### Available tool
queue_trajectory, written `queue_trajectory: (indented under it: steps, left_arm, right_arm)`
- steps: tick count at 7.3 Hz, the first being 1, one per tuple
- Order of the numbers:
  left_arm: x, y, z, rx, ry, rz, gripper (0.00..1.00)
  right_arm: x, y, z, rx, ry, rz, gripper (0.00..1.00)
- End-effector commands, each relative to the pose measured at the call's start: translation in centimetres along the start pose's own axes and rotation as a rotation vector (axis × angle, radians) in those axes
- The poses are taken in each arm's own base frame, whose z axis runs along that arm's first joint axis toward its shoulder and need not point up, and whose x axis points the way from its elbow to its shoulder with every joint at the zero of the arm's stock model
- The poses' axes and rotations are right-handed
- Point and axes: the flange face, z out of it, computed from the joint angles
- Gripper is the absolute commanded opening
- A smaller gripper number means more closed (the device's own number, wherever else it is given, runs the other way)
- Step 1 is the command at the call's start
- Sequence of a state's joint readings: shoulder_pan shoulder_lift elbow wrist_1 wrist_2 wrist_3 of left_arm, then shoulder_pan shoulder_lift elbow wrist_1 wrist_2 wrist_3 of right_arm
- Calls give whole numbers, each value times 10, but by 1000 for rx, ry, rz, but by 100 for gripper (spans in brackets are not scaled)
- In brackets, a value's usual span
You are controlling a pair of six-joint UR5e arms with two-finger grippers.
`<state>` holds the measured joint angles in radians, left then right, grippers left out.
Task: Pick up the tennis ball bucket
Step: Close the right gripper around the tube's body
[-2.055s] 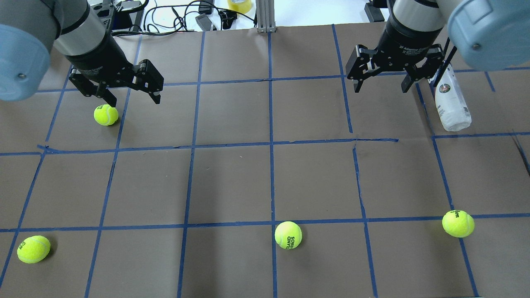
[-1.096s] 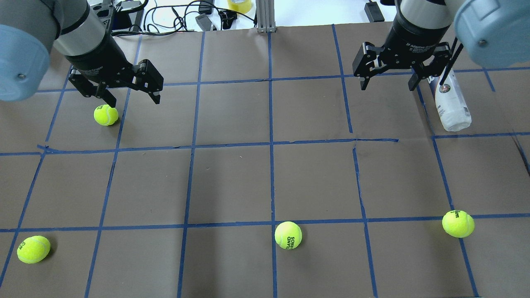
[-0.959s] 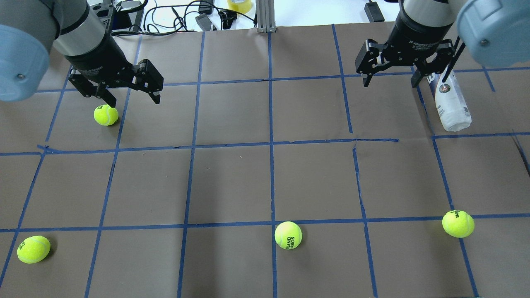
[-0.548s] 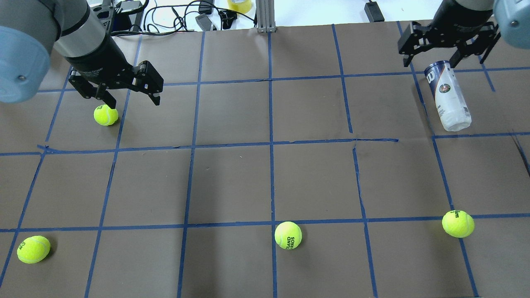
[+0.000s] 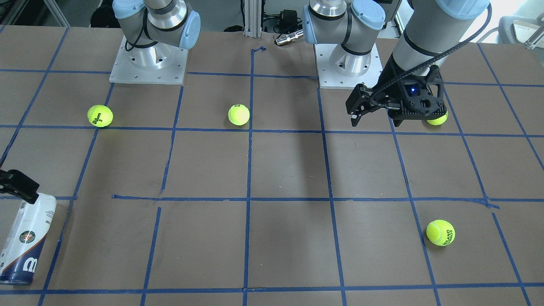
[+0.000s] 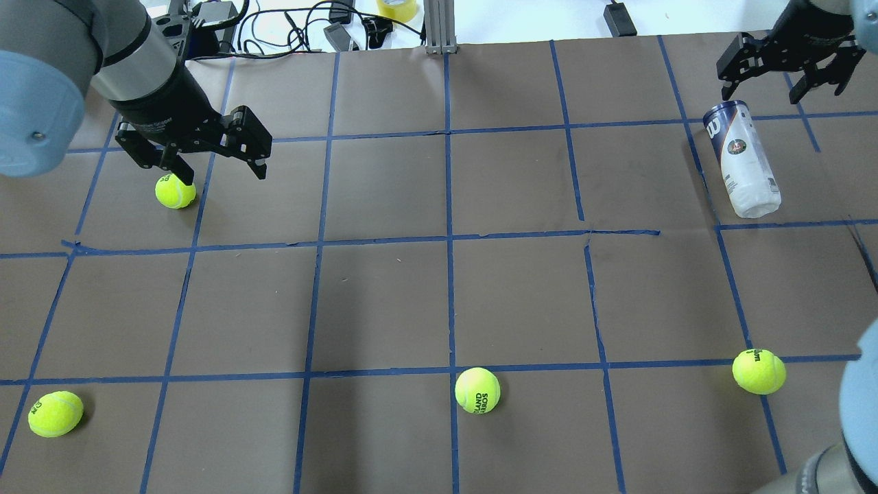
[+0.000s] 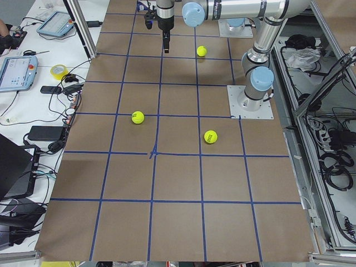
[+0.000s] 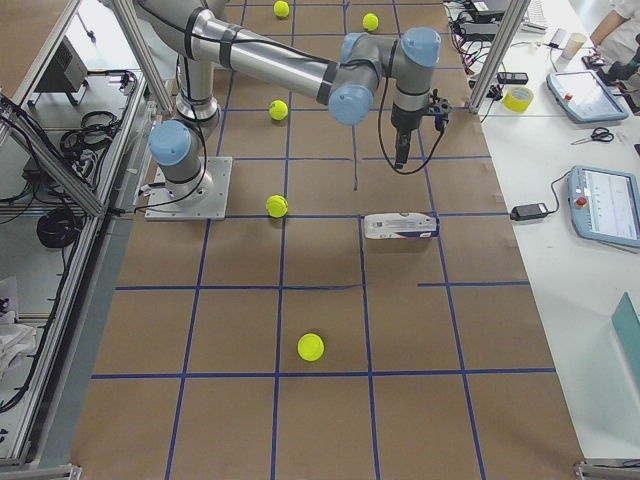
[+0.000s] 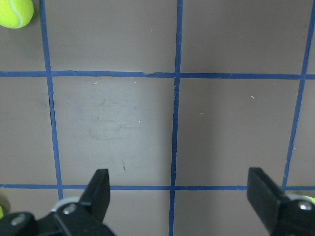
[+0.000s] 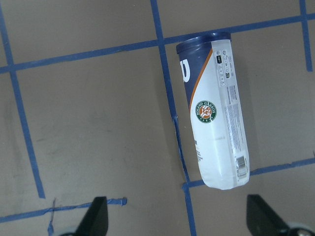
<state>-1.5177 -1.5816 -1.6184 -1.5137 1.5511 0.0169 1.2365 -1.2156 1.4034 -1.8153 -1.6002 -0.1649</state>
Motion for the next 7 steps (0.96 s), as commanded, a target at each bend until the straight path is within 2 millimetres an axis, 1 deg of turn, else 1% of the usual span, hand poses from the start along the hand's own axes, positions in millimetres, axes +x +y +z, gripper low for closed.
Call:
queue_trajectory:
  steps: [1,2,3,4,5,6,7]
  left_arm:
    - [1,1,-2,6,8,1,100]
    - [2,4,-5,10,3,4,100]
    - [1,6,-5,9,0,3,100]
    - [2,5,-5,9,6,3,100]
    - [1,6,-4,6,-3,4,100]
    - [1,6,-3,4,-6,4,100]
    - [1,6,-4,6,-8,4,100]
  right_arm:
    - [42,-29,49,-45,-11,-28,100]
    - [58,-38,69,-36,-16,-50,100]
    - [62,-43,93,-60,-22,-50,100]
    - [64,-53,125,-57,-15,-62,100]
    - [71,-59,155,-73,-12,-67,100]
    - [77,-59,164,-84,-16,-57,100]
    - [76,-58,179,-105,-32,-51,100]
